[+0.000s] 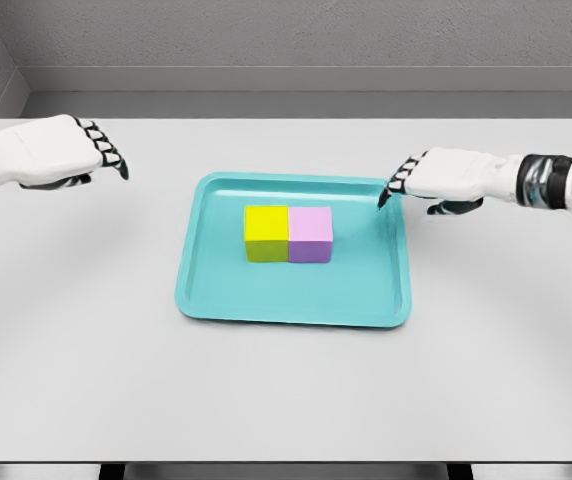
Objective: Push two cubes
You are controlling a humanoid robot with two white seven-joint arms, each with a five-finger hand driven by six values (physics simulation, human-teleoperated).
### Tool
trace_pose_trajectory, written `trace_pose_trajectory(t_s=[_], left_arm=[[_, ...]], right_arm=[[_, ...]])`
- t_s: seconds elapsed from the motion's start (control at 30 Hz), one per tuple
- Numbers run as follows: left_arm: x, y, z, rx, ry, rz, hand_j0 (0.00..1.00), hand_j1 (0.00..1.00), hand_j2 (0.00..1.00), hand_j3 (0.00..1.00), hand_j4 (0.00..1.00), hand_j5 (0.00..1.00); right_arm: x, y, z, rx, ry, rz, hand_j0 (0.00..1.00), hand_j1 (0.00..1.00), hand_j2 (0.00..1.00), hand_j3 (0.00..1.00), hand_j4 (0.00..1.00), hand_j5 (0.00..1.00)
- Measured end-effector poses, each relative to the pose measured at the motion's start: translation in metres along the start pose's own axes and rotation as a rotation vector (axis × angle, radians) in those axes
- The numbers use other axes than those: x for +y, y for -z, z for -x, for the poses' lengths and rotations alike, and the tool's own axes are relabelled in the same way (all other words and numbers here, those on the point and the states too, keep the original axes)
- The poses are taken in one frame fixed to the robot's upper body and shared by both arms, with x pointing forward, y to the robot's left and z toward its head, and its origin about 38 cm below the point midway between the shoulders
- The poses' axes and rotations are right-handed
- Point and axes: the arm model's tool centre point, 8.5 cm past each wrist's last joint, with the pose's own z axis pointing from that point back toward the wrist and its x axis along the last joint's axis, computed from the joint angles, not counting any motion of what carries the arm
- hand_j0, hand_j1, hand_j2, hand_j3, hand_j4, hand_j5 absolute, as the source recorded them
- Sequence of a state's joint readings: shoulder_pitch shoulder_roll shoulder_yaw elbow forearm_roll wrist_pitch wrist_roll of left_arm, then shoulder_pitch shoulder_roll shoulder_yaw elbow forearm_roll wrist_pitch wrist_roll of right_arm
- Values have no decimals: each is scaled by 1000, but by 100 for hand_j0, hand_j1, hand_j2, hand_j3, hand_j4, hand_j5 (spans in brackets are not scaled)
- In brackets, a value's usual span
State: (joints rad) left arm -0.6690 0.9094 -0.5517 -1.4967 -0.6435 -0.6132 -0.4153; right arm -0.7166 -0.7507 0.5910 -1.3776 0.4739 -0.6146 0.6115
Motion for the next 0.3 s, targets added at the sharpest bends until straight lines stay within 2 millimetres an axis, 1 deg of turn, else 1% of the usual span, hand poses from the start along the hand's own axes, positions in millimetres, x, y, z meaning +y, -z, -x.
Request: trace_pose_trajectory(t_s=[0.03, 0.07, 0.1, 0.13, 0.17, 0.23, 0.3], left_arm=[[0, -2, 1, 2, -3, -1, 95, 95, 95, 95, 95, 95], [0, -3, 2, 2, -9, -4, 100, 100, 100, 100, 100, 100], [0, -6, 3, 5, -15, -4, 100, 100, 100, 100, 100, 100], [-2, -8, 4, 7, -20, 0, 100, 100, 100, 100, 100, 100], [-1, -10, 6, 11, -22, 0, 100, 100, 100, 100, 100, 100], [-3, -13, 8, 17, -27, 6, 100, 100, 100, 100, 100, 100], [-5, -15, 11, 24, -32, 12, 100, 100, 100, 100, 100, 100]], right_arm=[[1, -29, 13, 35, 56, 43, 100, 100, 100, 100, 100, 100], [3, -57, 28, 75, 116, 84, 100, 100, 100, 100, 100, 100], [6, -81, 42, 113, 171, 115, 100, 100, 100, 100, 100, 100], [21, -97, 50, 141, 237, 123, 100, 100, 100, 100, 100, 100], [33, -108, 55, 162, 278, 122, 100, 100, 100, 100, 100, 100], [39, -122, 62, 187, 319, 140, 100, 100, 100, 100, 100, 100], [43, -126, 64, 192, 340, 146, 100, 100, 100, 100, 100, 100]])
